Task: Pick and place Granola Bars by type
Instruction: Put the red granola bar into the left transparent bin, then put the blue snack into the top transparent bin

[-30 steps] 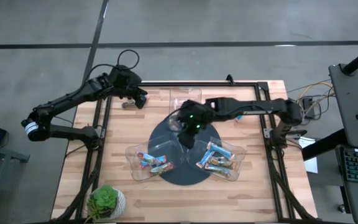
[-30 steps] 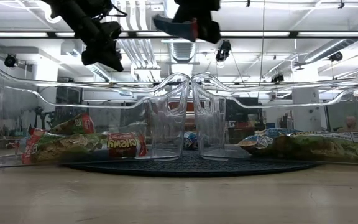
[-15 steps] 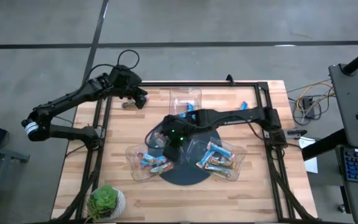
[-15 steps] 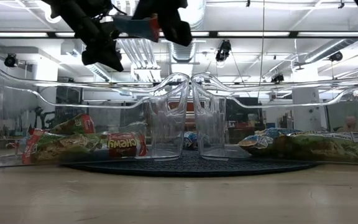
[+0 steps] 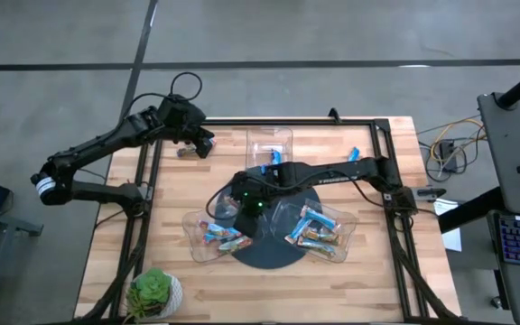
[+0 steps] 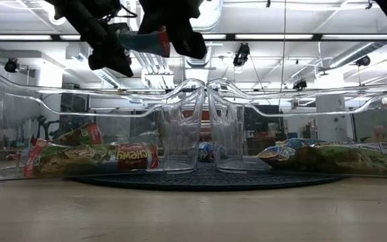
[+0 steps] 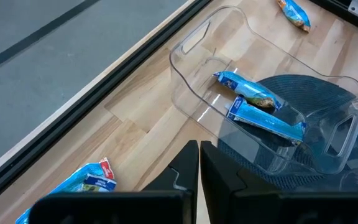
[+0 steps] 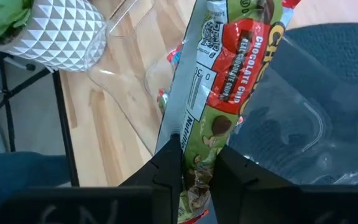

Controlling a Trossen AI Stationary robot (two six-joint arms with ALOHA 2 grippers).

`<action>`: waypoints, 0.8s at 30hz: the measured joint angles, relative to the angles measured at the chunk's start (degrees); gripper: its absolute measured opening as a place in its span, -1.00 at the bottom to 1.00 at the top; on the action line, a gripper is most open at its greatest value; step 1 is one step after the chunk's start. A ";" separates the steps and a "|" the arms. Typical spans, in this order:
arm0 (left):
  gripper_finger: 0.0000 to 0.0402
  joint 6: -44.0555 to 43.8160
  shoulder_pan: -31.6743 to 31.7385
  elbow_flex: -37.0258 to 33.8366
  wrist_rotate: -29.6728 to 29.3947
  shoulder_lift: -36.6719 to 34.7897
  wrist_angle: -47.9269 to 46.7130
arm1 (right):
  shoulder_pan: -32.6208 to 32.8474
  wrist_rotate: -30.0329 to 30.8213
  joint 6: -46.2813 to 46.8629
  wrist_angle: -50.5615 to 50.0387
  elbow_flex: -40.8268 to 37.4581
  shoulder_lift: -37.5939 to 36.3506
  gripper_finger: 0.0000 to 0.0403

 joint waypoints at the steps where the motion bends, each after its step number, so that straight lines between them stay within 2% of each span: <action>1: -1.00 0.00 0.00 0.00 0.00 0.00 0.00 | 0.00 0.00 0.30 -0.10 -0.13 0.00 -0.72; 5: -1.00 0.02 0.00 0.00 0.00 0.00 0.02 | 0.00 -0.79 1.67 -1.71 -0.82 -0.04 -0.63; 15: -1.00 0.00 0.00 0.15 -0.02 -0.07 0.00 | -0.02 -2.36 1.39 -1.54 -2.18 -0.04 -0.21; 20: -1.00 0.00 0.00 0.06 -0.02 -0.09 0.01 | -0.02 -1.92 0.43 -1.57 -1.82 -0.53 -0.15; 24: -1.00 0.00 0.00 0.02 -0.01 -0.11 0.00 | -0.06 1.50 0.12 -2.64 -1.78 -1.79 -0.15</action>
